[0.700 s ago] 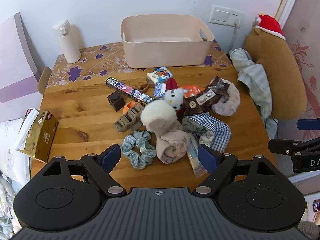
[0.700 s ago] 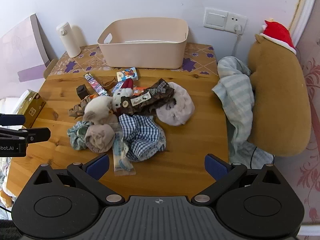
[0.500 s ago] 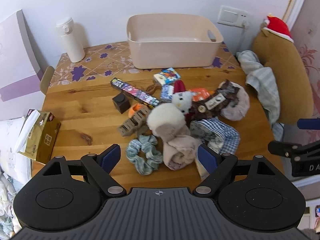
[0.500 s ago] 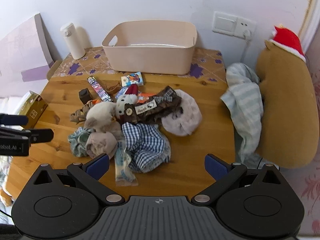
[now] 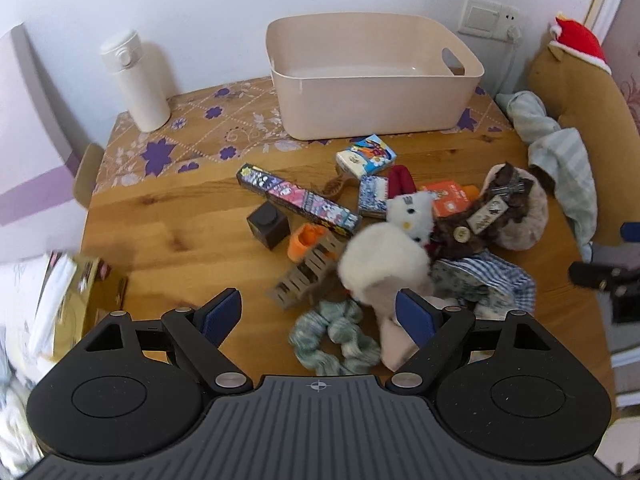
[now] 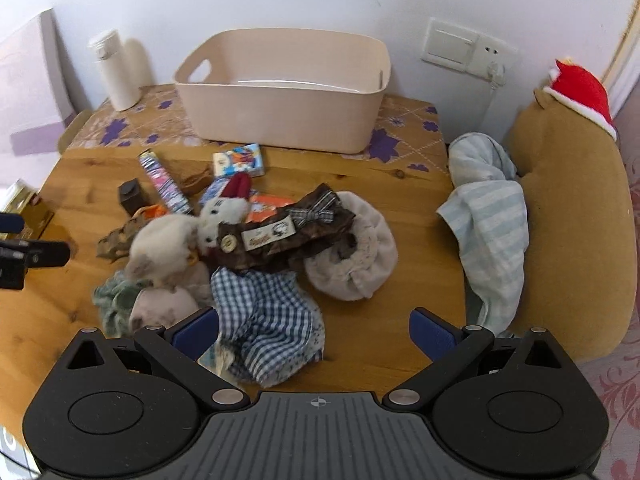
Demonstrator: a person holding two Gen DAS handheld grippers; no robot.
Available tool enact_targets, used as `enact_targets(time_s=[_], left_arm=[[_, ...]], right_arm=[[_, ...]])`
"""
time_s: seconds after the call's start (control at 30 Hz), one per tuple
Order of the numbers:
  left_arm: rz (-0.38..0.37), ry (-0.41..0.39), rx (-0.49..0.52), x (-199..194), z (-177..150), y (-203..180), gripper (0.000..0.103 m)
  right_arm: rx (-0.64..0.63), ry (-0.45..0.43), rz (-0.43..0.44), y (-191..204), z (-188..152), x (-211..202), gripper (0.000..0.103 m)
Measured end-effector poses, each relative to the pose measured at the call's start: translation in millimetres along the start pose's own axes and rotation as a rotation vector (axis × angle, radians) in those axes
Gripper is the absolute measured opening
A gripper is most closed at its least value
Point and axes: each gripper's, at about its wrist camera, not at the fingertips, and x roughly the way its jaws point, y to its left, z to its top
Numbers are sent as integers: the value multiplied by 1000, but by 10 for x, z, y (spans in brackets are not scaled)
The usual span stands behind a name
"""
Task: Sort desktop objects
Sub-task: 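Grasp the tan claw clip with left tool while right grasps brown bow clip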
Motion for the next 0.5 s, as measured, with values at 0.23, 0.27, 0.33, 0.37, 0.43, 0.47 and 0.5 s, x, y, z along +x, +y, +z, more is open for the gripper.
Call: enact_targets(time_s=[0.23, 0.27, 0.33, 0.37, 0.43, 0.47, 0.5], left_arm=[[-11, -61, 105, 349, 121, 143, 86], [-14, -67, 120, 392, 129, 158, 86], [-24, -75, 152, 477, 137, 179, 86], [-28, -73, 166, 523, 139, 190, 86], [-39, -65, 194, 619, 137, 206, 86], [-46, -62, 207, 659, 131, 212, 86], [-54, -60, 224, 698, 125, 218, 86]], right_arm=[[181, -7, -17, -83, 140, 261, 100], [213, -6, -17, -91, 160, 305, 99], [279, 2, -5, -101, 187, 399, 98], [315, 14, 4, -101, 202, 456, 98], [360, 27, 7, -81, 222, 556, 97], [373, 28, -3, -61, 234, 594, 97], [384, 24, -14, -47, 245, 627, 97]])
